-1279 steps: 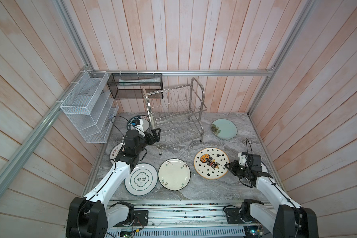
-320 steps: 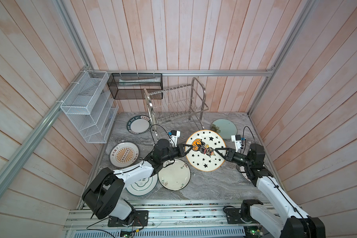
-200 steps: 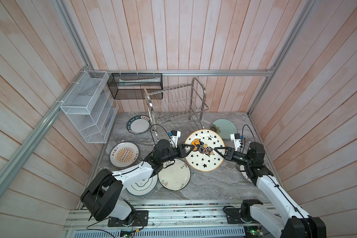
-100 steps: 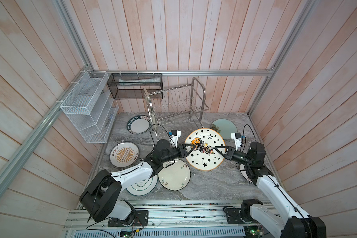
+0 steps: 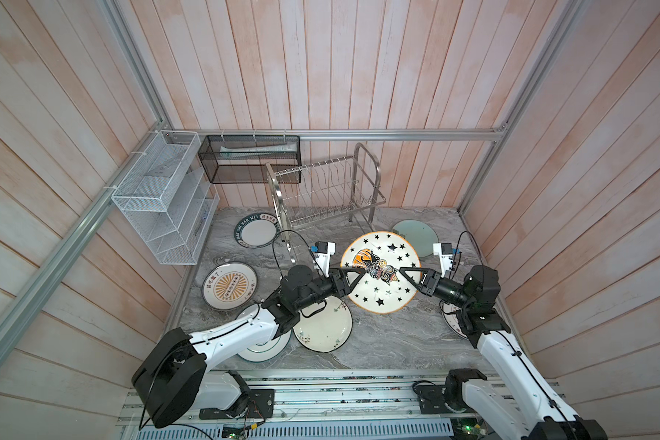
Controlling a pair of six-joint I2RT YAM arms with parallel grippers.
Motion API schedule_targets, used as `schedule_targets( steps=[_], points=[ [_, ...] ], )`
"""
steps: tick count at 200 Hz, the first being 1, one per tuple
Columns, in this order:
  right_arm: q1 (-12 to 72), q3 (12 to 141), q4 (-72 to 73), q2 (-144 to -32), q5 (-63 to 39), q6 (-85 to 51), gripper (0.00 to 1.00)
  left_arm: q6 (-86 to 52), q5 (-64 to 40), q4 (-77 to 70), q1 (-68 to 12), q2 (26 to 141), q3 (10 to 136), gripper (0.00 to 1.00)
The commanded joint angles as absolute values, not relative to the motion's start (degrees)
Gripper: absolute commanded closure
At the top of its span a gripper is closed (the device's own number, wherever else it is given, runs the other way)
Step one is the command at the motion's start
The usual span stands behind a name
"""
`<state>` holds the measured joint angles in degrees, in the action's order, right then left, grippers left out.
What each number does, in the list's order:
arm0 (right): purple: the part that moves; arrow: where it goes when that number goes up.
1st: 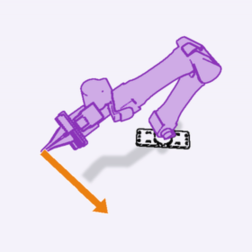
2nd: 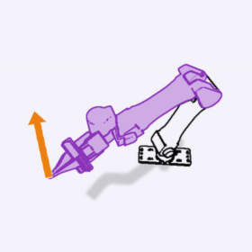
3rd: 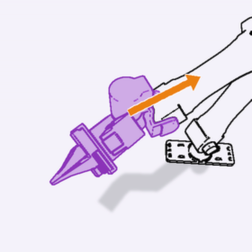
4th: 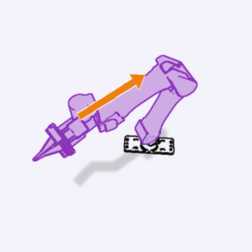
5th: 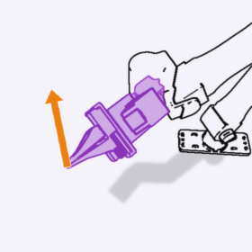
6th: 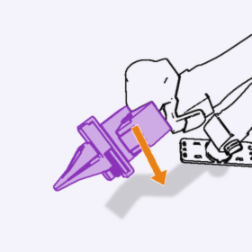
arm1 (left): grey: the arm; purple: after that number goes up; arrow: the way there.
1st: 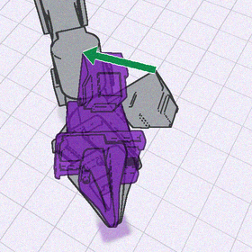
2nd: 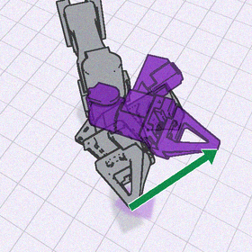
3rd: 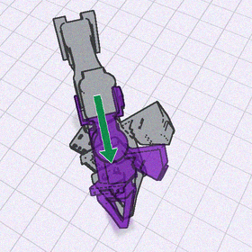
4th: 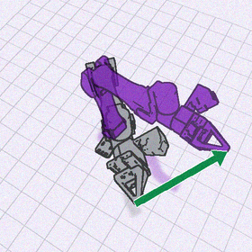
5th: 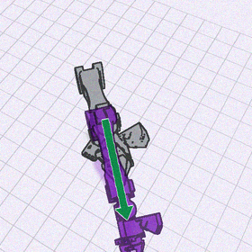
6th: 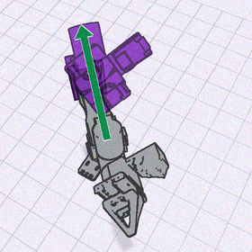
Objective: Load plates into a dish rack
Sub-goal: Pick up the plate from the middle-right of the table.
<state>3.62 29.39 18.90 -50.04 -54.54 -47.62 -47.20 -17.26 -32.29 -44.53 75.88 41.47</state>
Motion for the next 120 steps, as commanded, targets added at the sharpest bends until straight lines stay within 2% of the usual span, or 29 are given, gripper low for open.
schedule_targets(
  steps=[1, 45, 88, 120],
  points=[
    [3.7, 34.1, 26.3, -49.7, -55.2, -50.1, 1.0, -44.6, -15.3, -32.1, -44.9, 74.2, 44.6, 0.5],
    [4.0, 37.8, 30.1, -51.7, -54.6, -51.9, 1.0, -41.4, -14.1, -28.6, -44.9, 74.2, 49.4, 0.71],
    [4.8, 42.1, 30.8, -54.0, -54.0, -51.3, 1.0, -39.5, -12.5, -27.3, -44.3, 74.6, 53.1, 1.0],
    [6.8, 44.6, 30.3, -55.3, -53.0, -49.6, 1.0, -39.5, -12.3, -27.1, -42.9, 75.5, 55.9, 1.0]
  ],
)
